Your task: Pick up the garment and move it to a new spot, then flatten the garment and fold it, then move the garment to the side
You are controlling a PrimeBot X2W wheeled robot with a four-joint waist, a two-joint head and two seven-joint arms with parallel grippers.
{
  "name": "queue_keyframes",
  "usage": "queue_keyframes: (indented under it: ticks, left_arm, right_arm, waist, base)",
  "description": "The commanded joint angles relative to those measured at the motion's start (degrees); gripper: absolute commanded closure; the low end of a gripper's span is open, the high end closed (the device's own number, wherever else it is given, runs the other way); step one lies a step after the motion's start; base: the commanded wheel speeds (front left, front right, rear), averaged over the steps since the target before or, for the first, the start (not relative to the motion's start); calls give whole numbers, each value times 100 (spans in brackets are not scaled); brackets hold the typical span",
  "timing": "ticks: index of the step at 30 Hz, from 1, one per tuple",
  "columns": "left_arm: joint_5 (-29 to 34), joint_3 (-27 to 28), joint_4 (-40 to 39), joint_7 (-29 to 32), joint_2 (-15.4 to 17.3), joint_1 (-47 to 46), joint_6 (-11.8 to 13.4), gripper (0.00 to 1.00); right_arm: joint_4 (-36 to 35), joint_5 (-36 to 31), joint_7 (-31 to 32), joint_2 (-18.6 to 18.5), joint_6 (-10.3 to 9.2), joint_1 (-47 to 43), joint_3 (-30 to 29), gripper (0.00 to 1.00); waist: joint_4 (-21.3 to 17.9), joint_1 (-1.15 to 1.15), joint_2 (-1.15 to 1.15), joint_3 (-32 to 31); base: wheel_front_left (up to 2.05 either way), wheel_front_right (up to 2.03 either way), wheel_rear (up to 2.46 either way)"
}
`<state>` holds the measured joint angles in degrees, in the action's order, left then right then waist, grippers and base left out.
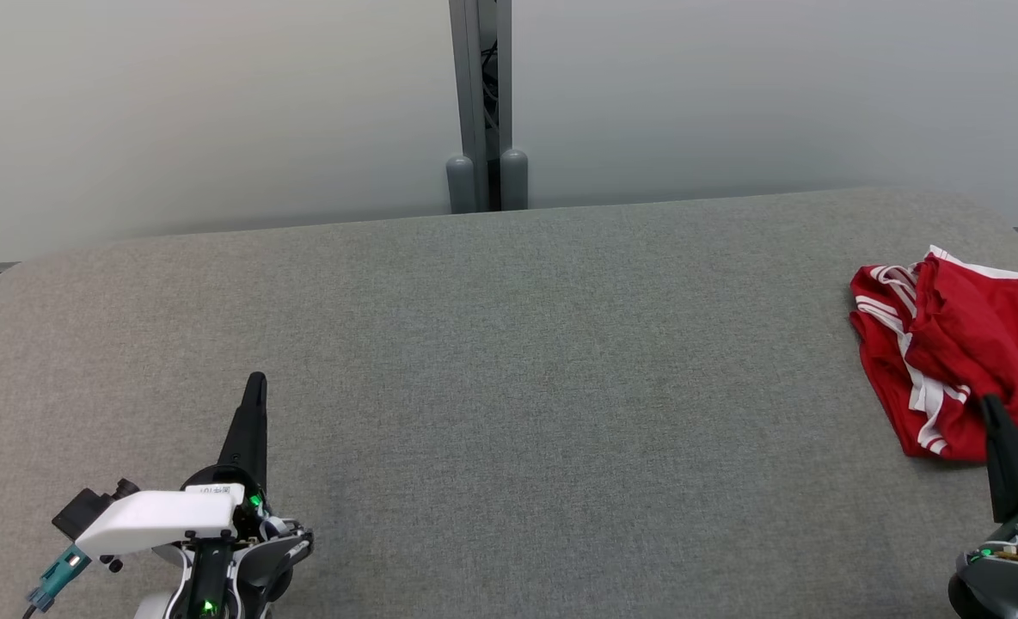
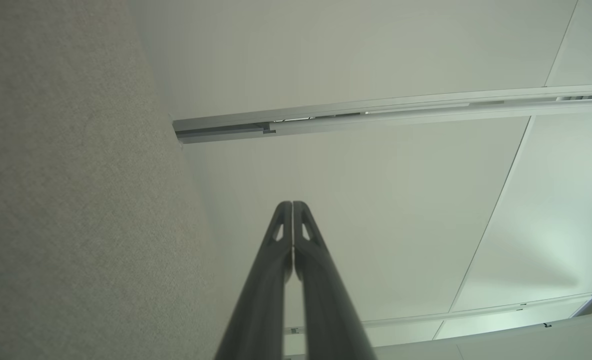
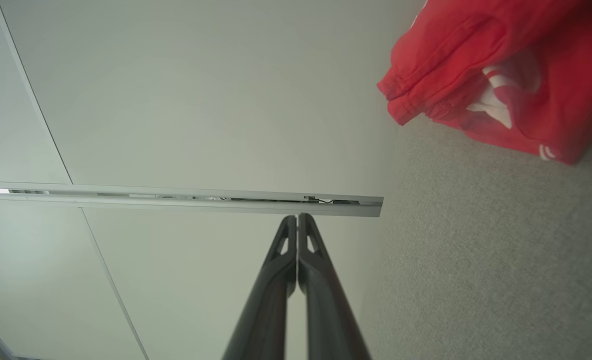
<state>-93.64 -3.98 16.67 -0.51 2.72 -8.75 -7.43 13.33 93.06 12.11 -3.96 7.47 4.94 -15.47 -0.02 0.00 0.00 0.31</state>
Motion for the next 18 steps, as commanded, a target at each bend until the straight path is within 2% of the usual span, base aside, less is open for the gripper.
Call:
queue_keyframes:
  ticks: [1,18]
  left_arm:
    - [-22,5,-4,26,29,-99,-22,100]
    - [-23,5,-5,26,29,-99,-21,100]
  right_arm:
    - [-42,-30,38,-12,4,-45,-11,100]
    - [-39,-52,60,12,4,-34,-42,100]
  waist:
    - [0,0,0,0]
    - [0,0,0,0]
  base:
    - [0,0,0]
    - [0,0,0]
